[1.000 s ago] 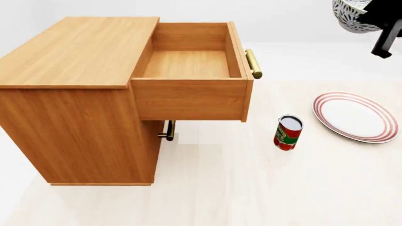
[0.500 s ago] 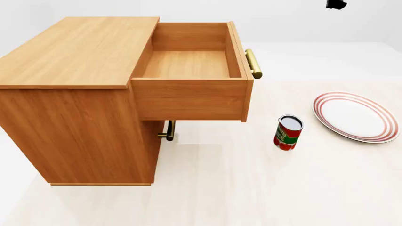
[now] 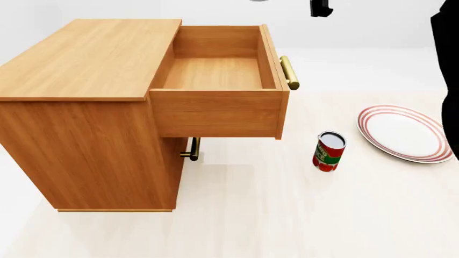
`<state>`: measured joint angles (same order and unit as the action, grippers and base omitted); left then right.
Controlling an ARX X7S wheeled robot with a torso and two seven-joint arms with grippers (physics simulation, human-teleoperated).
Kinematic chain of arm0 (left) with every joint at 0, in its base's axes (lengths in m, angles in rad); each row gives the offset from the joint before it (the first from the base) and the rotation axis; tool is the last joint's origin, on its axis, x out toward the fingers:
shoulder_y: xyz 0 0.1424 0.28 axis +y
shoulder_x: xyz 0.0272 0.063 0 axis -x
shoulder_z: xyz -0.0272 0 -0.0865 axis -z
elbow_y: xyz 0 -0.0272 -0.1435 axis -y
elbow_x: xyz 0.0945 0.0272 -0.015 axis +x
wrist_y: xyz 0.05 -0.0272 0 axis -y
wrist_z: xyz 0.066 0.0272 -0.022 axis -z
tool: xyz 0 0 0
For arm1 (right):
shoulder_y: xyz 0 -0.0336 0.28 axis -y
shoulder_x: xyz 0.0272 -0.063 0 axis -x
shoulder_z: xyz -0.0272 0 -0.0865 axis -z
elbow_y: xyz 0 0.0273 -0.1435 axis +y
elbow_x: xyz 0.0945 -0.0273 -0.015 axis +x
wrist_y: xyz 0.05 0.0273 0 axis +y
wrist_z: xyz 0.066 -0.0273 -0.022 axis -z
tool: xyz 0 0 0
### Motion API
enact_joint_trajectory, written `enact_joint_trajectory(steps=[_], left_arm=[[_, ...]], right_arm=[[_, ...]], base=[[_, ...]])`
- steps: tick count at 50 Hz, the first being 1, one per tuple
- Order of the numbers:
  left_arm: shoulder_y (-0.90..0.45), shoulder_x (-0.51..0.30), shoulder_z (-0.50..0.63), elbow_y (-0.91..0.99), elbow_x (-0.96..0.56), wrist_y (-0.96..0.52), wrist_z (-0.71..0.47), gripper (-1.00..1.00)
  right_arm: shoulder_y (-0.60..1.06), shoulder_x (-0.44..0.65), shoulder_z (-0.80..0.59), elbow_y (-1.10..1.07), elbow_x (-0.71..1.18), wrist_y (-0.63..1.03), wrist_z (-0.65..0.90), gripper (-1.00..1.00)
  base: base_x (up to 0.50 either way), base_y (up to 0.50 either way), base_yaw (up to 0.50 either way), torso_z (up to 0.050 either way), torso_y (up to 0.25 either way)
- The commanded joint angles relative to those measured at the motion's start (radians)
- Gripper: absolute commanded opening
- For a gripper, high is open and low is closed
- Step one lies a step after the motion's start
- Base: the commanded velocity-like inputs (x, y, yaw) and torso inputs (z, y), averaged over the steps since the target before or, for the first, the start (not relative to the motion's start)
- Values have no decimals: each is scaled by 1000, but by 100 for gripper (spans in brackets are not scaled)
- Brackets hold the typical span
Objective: Put the bowl in the top drawer of the cabinet.
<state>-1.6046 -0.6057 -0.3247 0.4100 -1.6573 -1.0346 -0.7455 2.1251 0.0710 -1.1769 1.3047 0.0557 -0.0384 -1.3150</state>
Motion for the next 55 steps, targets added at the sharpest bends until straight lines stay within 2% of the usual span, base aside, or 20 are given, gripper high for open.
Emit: enact_joint_trajectory(steps=[1,4,12,17,33,55], left_arm=[[-18,-31,-15,3,-54,2,-34,100],[-18,-43,-19,6,-56,0,-31,100],[-12,-63,-35,16,-53,2,-17,100],[-14,-72,-38,24,-52,1,-6,100],[-57,-115,-33,33,-79,4,-25,100],[-79,-151,-40,42,-113,21,-47,100]], right_arm=[[-4,-64,122,4,-38,-30,-38,-100],[-1,-71,100,4,-3,-41,-37,-100],[9,-71,-163,3,285,-81,16,-100],[6,-71,-236,1,354,-87,38,-100],[19,-71,-265,-5,391,-76,58,-100],[50,-71,-281,-13,368,-28,7,-100]], base=[[0,0,0,0,0],[0,0,0,0,3],[0,0,0,0,0],[0,0,0,0,0],[0,0,0,0,-115],[0,0,0,0,-93]])
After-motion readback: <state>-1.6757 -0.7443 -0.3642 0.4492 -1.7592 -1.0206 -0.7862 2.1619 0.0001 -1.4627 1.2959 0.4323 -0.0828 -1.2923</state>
